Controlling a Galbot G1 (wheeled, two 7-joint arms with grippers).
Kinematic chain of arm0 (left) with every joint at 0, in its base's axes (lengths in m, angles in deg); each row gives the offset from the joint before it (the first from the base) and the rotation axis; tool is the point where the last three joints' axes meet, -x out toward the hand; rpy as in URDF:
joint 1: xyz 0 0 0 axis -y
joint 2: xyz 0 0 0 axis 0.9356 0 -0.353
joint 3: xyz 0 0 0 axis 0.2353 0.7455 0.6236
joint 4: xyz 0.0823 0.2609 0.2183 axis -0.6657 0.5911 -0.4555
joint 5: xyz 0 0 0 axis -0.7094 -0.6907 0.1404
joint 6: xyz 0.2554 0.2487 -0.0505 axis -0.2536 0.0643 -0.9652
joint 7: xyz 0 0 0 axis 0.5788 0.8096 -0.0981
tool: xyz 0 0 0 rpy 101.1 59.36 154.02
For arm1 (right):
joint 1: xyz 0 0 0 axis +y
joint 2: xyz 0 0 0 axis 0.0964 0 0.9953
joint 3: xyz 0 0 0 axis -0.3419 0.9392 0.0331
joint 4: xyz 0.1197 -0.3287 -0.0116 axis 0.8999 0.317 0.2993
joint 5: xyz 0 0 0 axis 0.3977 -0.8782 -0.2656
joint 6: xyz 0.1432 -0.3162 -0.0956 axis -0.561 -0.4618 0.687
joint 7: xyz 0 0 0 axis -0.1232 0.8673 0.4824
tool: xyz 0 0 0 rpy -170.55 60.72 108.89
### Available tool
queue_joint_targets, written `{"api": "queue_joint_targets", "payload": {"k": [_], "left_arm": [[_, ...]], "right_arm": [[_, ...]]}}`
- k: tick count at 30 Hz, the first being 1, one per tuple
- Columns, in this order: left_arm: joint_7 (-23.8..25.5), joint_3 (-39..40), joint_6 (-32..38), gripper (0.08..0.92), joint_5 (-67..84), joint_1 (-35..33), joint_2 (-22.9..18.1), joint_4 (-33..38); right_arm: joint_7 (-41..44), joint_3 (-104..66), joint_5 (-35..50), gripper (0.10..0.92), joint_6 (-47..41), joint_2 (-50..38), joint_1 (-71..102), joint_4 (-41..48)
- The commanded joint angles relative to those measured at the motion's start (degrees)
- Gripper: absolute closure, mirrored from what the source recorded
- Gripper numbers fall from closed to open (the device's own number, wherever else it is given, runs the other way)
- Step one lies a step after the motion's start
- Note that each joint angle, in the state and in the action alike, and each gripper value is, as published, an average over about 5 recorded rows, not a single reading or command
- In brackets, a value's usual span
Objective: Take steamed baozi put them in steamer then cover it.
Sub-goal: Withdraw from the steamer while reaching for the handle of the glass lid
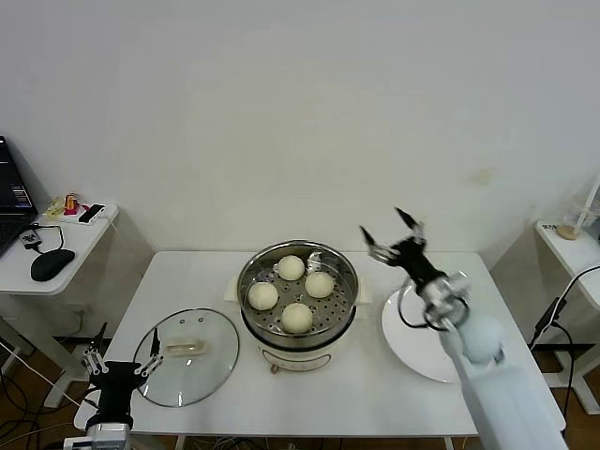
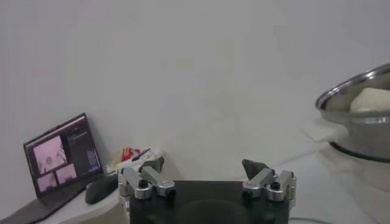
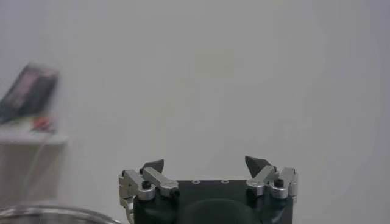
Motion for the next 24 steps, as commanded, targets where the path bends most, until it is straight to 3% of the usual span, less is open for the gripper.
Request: {"api": "queue_joint_targets", "payload": {"k": [1, 4, 11, 24], "left_arm": [[-4.5, -1.7, 3.6, 0.177, -33.4, -0.1, 2.4, -6.3], [-6.0, -2.5, 4.3, 0.177, -45.3, -1.2, 3.5, -7.2], [-3.9, -0.6, 3.9, 0.177, -59.5, -3.3, 7.2, -8.6], [0.3, 5.5, 3.2, 0.177, -65.2, 6.3, 8.9, -18.0]], "right_arm": [[3.0, -24.4, -3.1, 0.203, 3.0, 11.8, 26.2, -4.8], [2.3, -26.0, -4.0, 0.203, 3.1, 12.0, 29.2, -5.4], [-1.5, -28.5, -5.4, 0.203, 4.7, 13.9, 31.7, -5.9], [-2.2, -28.7, -8.1, 0.203, 4.7, 15.4, 33.4, -7.5]]}}
